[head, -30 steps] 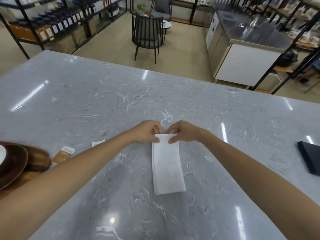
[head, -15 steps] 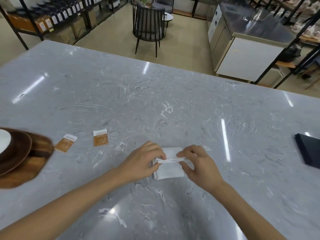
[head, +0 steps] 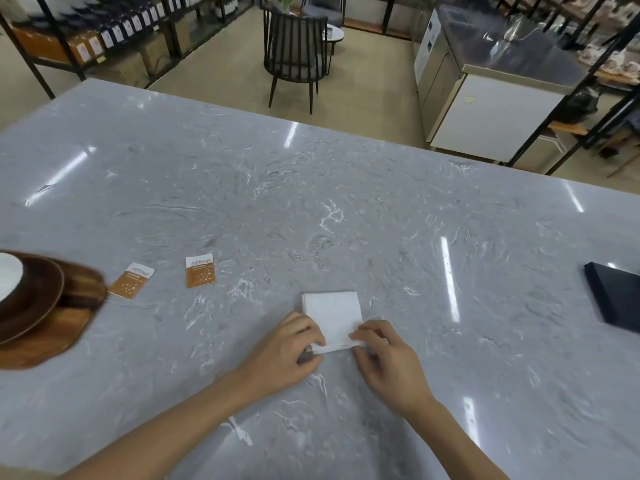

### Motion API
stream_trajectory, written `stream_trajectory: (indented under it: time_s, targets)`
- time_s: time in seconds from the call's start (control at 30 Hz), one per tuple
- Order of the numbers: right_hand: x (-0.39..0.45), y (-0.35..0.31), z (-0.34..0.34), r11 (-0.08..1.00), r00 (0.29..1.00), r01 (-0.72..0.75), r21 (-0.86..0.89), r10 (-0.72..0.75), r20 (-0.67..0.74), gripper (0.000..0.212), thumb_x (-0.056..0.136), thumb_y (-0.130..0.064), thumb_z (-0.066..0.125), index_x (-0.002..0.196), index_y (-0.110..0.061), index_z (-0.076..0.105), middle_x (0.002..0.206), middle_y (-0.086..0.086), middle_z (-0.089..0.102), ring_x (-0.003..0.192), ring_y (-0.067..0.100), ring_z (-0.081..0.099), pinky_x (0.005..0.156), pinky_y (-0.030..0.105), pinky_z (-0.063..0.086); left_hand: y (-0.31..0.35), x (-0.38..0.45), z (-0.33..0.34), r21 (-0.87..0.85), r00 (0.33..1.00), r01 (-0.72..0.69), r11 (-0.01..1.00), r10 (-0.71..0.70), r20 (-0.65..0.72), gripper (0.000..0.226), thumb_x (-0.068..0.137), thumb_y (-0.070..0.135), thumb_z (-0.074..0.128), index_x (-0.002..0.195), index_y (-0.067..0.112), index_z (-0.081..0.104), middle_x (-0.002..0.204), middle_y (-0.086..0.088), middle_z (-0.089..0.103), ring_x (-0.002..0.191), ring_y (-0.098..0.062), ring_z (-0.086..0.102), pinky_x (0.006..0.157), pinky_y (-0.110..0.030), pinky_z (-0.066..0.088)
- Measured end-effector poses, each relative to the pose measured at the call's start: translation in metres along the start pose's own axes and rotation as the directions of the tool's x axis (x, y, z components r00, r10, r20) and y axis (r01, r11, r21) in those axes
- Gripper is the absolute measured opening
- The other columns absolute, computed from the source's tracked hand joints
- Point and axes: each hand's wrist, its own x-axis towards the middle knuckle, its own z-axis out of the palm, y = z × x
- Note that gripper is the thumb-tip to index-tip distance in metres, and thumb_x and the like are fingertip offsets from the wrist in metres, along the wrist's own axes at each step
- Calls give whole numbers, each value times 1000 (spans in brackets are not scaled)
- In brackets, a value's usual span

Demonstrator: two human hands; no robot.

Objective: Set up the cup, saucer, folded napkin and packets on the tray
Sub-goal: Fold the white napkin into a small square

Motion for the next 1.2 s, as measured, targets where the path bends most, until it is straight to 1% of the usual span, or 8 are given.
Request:
stream_trajectory:
  time_s: [0.23,0.33,0.43,0.57,0.67,0.8,1.07,1.2]
  targets:
    - [-4,0,0,1000,1000,-3,13,3,-11,18,88,-15,74,106,-19,75,119,-1,66,79,17,73,66,36,62,-1,-5,9,-13,1000,17,1000,-17,-26,13,85,4,68,94,13,73,96,2,68,96,-16,60,81,-27,52]
    - [-3,-1,-1,997,999,18,-76,-20,-27,16,90,-34,72,102,-24,75,112,-7,69,94,15,69,68,30,60,0,-5,8,67,999,1,998,2,-40,6,84,13,68,88,16,72,91,6,69,95,-15,60,76,-32,53]
    - [13,-4,-3,996,994,61,-62,-67,-84,23,96,-35,60,104,-20,76,108,-4,71,98,20,64,76,36,58,8,8,9,110,993,12,994,1,-117,9,84,26,68,79,19,70,85,10,67,93,-16,59,76,-35,49]
    - [55,-9,5,991,996,65,-118,-71,-48,41,102,-27,45,138,-14,62,145,8,60,133,26,54,107,41,49,20,42,21,239,984,118,964,-81,-158,28,99,31,45,105,16,68,109,2,66,111,-20,57,92,-39,49]
    - [68,-5,26,981,993,57,-183,-37,108,52,107,-25,38,157,-14,34,166,5,30,156,22,23,126,40,24,17,50,36,362,950,305,881,-307,-54,59,104,38,19,142,6,51,146,-10,54,145,-28,38,118,-44,33]
    - [57,6,43,979,992,-18,-202,42,120,56,109,-34,29,162,-23,17,170,-9,14,158,14,3,129,41,11,0,34,51,446,919,356,821,-394,-9,69,103,44,8,159,4,21,168,-11,21,157,-24,12,127,-45,15]
    - [62,7,37,973,975,-4,-229,55,217,61,108,-39,27,163,-24,3,170,-11,1,158,13,-5,128,39,0,-10,36,43,453,904,297,840,-401,150,72,99,41,9,159,5,-10,169,-11,-12,157,-23,-13,128,-42,-1]
    - [80,20,2,1000,917,-30,6,25,398,75,101,-34,57,161,-15,17,169,2,20,157,22,13,125,37,10,-20,47,10,338,828,281,898,-405,387,83,103,43,40,160,6,-9,170,-12,-11,156,-26,-13,127,-37,-4]
